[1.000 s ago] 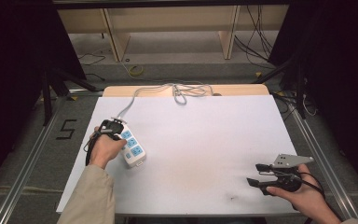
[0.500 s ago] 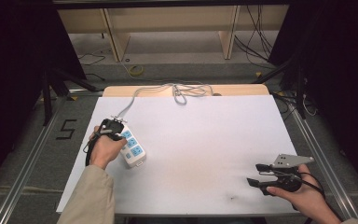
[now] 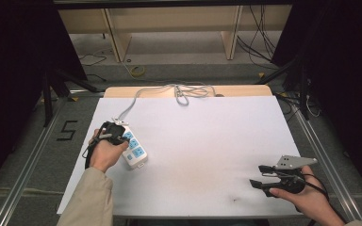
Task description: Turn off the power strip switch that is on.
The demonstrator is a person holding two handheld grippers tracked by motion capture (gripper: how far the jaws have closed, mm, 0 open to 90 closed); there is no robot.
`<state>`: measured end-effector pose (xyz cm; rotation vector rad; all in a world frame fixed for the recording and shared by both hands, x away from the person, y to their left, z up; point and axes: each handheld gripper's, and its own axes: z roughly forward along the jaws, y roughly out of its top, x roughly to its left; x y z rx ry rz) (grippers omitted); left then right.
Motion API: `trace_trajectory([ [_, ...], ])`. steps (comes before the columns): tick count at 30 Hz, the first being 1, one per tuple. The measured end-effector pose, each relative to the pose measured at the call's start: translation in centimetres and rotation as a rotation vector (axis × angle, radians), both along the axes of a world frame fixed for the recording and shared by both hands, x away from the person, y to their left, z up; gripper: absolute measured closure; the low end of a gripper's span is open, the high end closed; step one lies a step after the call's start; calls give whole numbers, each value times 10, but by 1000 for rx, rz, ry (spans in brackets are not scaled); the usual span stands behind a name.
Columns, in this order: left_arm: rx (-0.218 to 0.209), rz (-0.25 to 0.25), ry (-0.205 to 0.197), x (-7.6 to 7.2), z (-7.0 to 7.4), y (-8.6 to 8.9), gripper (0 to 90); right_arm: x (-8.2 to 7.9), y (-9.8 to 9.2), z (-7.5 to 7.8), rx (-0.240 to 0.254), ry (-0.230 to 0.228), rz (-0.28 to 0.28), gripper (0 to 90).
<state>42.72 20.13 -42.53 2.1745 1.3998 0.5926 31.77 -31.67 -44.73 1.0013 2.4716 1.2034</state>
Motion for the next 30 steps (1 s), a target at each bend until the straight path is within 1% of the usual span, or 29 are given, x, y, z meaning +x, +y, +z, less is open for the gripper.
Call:
trace_trajectory([
  [7, -42, -18, -36, -5, 4, -3, 751, 0, 0, 0, 3, 1, -3, 329],
  [9, -55, -25, -54, -6, 5, -4, 727, 0, 0, 0, 4, 2, -3, 329],
  [16, -96, -67, -108, -8, 6, -10, 573, 0, 0, 0, 5, 1, -3, 329],
  [18, -107, -78, -132, -8, 6, -12, 538, 0, 0, 0, 5, 1, -3, 329],
  [22, -137, -113, -176, -9, 7, -16, 438, 0, 0, 0, 6, 1, -3, 328],
  [25, -153, -137, -192, -11, 6, -21, 373, 0, 0, 0, 6, 0, -3, 328],
  [26, -158, -152, -193, -11, 6, -23, 372, 0, 0, 0, 6, 1, -3, 328],
  [27, -167, -155, -199, -12, 6, -26, 352, 0, 0, 0, 6, 1, -3, 328],
  [28, -163, -165, -200, -13, 6, -27, 330, 0, 0, 0, 6, 1, -2, 328],
  [30, -179, -179, -207, -16, 6, -32, 303, 0, 0, 0, 6, 0, -2, 327],
])
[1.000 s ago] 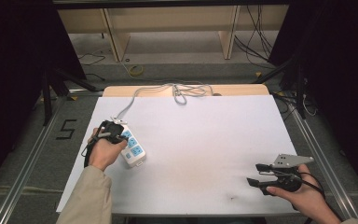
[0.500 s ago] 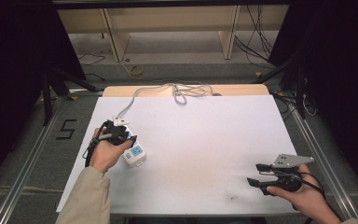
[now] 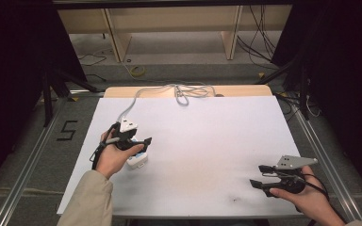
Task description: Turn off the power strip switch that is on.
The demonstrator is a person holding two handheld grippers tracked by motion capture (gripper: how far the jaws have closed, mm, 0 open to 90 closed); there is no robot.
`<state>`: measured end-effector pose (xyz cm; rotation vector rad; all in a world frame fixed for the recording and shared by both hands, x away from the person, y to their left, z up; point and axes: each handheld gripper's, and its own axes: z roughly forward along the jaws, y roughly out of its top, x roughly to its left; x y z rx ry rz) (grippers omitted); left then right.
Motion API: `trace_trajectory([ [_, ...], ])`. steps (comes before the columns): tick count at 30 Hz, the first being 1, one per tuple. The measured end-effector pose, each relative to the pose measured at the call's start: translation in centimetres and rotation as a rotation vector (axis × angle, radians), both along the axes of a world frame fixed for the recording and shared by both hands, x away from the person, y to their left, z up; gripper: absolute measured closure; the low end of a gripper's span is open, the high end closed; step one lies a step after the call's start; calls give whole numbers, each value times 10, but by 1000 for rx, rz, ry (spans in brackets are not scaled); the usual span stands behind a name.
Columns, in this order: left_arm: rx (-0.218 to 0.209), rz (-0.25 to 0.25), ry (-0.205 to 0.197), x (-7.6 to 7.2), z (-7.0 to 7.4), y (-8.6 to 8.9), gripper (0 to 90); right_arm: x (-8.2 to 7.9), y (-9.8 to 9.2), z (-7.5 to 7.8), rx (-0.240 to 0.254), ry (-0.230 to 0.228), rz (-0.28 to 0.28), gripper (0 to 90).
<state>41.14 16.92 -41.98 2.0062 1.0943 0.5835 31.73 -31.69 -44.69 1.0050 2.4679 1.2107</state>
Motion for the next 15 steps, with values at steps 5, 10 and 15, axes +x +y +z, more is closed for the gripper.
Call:
trace_trajectory([
  [5, -13, -44, -9, -8, 0, -10, 249, 0, 0, 0, 0, -4, 4, 326],
  [10, -27, -80, -25, -16, 2, -20, 232, 0, 0, 0, 1, -6, 3, 326],
  [15, -11, -132, -36, -24, -1, -26, 205, 0, 0, 0, 3, -7, 3, 324],
])
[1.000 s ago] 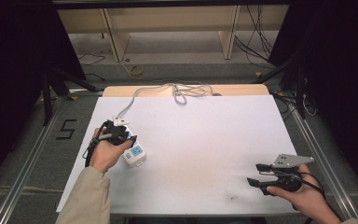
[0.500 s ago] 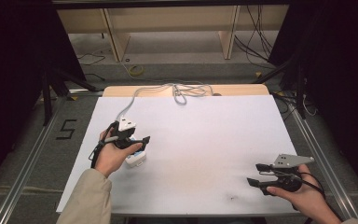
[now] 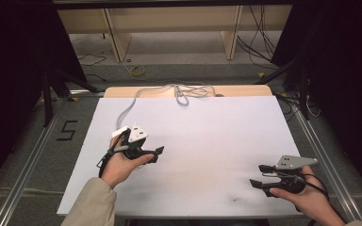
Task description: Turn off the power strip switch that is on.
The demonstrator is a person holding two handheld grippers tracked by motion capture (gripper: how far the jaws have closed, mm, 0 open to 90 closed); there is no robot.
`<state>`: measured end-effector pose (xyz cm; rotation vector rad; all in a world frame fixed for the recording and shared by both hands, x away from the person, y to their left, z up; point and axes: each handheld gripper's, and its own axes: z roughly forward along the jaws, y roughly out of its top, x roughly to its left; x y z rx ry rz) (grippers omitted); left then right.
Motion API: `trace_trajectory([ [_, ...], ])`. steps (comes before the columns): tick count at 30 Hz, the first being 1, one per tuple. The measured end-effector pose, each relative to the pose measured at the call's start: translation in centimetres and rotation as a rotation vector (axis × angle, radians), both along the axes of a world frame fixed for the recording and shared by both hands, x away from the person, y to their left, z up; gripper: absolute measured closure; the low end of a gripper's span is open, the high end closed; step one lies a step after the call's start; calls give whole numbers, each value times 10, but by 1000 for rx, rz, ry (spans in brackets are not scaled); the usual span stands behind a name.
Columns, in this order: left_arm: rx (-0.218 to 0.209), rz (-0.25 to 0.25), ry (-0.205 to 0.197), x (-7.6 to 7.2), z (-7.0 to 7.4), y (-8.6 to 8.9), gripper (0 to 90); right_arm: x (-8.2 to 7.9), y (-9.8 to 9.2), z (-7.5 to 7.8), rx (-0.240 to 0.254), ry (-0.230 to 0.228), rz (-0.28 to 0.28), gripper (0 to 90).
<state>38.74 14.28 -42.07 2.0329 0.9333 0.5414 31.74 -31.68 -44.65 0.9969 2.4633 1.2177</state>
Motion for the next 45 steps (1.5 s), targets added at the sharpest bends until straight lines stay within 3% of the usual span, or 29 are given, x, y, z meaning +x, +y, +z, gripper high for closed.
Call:
trace_trajectory([
  [16, 24, -74, -9, -22, -12, -6, 174, 0, 0, 0, -5, -1, 3, 320],
  [33, 67, -92, -5, -43, -24, 1, 169, 0, 0, 0, -6, -2, 4, 318],
  [45, 62, -80, 6, -61, -34, 14, 167, 0, 0, 0, -6, -3, 3, 318],
])
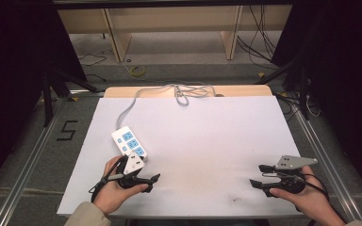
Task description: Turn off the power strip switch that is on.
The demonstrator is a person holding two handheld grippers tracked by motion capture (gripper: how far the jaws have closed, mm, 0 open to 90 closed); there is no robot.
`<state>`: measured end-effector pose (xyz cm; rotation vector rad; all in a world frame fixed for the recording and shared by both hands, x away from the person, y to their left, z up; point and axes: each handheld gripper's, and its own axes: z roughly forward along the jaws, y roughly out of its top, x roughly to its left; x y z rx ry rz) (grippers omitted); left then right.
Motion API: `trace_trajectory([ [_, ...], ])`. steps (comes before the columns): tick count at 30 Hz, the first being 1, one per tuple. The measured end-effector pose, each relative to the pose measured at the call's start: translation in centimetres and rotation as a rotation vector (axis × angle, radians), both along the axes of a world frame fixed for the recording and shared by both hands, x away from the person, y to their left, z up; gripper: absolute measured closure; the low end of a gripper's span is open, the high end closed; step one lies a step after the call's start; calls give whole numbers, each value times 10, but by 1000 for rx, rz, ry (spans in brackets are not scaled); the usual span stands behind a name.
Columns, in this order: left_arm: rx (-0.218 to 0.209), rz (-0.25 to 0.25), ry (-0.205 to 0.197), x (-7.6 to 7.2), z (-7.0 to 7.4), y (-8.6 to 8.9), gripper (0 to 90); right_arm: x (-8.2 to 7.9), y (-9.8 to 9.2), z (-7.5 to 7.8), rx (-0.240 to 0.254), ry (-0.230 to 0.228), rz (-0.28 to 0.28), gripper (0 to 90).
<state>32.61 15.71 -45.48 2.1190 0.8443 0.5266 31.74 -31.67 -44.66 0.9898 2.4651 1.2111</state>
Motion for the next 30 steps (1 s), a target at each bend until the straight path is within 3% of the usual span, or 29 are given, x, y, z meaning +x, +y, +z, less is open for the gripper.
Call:
trace_trajectory([
  [11, 15, 20, 8, -14, -4, 13, 167, 0, 0, 0, 0, 0, -1, 318],
  [30, 44, 15, -3, -13, -5, 14, 167, 0, 0, 0, 1, 0, -3, 318],
])
